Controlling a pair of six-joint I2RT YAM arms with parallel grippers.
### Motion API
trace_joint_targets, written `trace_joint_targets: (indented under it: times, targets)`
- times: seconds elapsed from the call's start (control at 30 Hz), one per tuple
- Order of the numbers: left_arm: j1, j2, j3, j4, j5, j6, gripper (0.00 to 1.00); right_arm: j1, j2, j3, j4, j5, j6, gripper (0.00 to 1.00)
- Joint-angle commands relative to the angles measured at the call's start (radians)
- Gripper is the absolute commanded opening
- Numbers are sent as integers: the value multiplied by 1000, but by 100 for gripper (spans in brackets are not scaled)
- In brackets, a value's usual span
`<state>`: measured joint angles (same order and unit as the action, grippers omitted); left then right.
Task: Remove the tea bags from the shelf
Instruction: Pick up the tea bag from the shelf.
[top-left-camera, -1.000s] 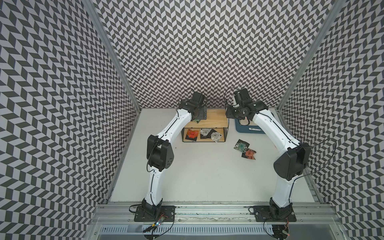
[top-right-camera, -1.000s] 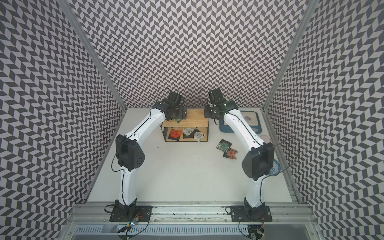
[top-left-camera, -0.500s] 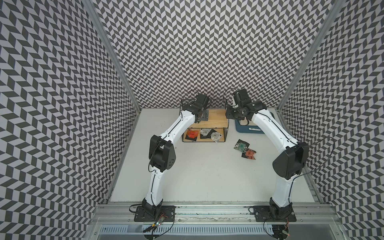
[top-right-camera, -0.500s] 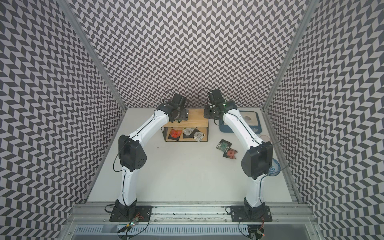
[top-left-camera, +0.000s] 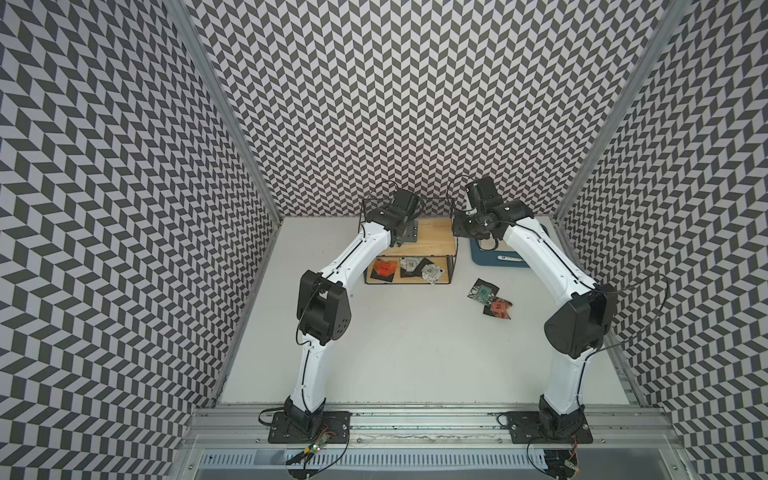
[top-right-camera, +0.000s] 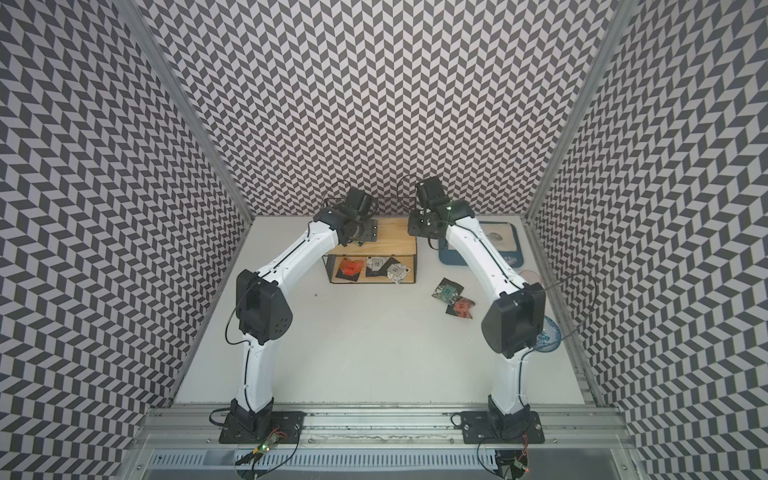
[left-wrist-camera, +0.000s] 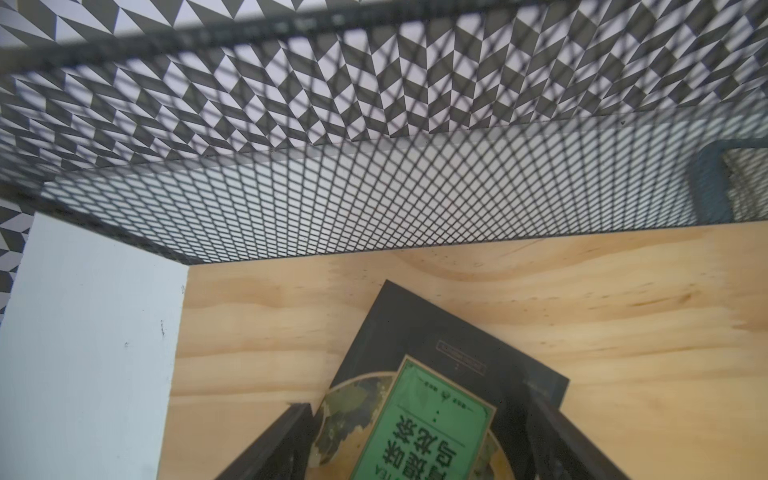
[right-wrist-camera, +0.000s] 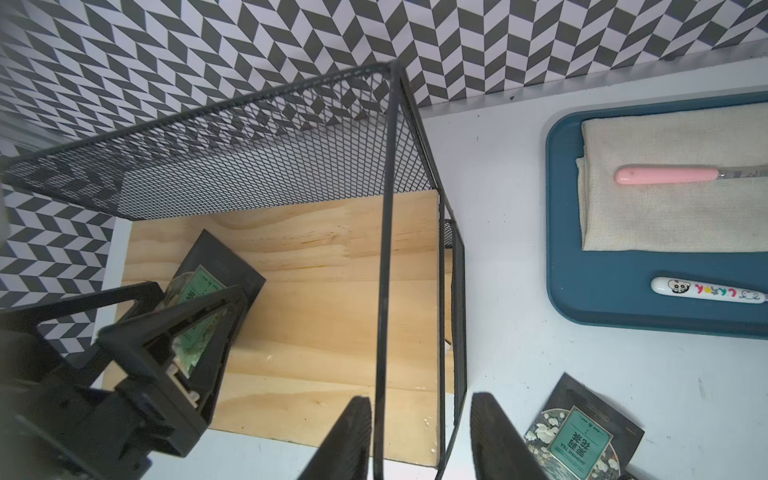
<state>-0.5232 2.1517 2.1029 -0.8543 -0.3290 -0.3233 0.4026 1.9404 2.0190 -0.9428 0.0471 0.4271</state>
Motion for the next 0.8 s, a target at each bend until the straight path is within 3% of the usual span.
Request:
trace_joint_targets:
  times: [0.0,0.13,0.37,0.67,0.77]
  targets:
    - [5,12,-68,-111,68,-3,84,-2,17,30,15,22,3,43]
    - [3,17,-67,-118,79,-2,73,-1,20,31,13,27,7,43]
    - [2,17,-102,-112,59,8,70,-1,22,40,13,32,10,43]
    - [0,9,-83,-96,50,21,53,-1,28,43,12,36,10,43]
    - [-4,-3,-82,-84,44,27,42,-1,29,46,13,31,10,42]
